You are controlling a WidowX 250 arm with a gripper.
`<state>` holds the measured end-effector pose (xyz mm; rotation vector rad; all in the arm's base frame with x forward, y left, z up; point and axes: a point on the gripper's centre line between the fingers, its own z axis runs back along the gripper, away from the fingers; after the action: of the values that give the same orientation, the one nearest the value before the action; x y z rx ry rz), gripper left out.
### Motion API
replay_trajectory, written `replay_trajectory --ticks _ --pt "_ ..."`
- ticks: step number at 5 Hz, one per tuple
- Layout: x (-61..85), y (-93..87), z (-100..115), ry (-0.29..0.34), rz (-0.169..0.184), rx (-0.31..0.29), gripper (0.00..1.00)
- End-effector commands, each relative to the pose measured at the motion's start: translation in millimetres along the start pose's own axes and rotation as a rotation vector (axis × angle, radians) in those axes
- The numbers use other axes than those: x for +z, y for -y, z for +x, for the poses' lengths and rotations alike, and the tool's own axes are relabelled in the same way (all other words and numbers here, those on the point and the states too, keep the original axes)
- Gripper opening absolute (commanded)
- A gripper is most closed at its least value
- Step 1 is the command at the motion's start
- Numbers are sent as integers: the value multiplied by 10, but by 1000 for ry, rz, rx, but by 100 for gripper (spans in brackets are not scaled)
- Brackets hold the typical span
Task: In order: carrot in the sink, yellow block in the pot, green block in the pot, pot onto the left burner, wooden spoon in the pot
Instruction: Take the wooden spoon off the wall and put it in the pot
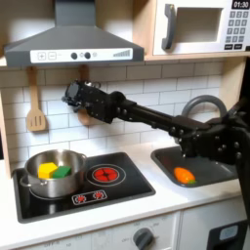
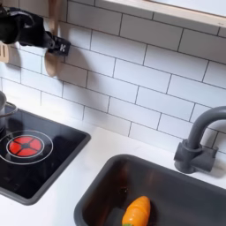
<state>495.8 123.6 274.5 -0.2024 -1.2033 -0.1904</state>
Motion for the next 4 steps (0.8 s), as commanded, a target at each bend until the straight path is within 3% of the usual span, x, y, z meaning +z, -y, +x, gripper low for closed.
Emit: replay_trajectory --ticks 1,4 --pt "-6 -40 12 27 18 9 0" --pt "8 -64 38 64 42 -10 0"
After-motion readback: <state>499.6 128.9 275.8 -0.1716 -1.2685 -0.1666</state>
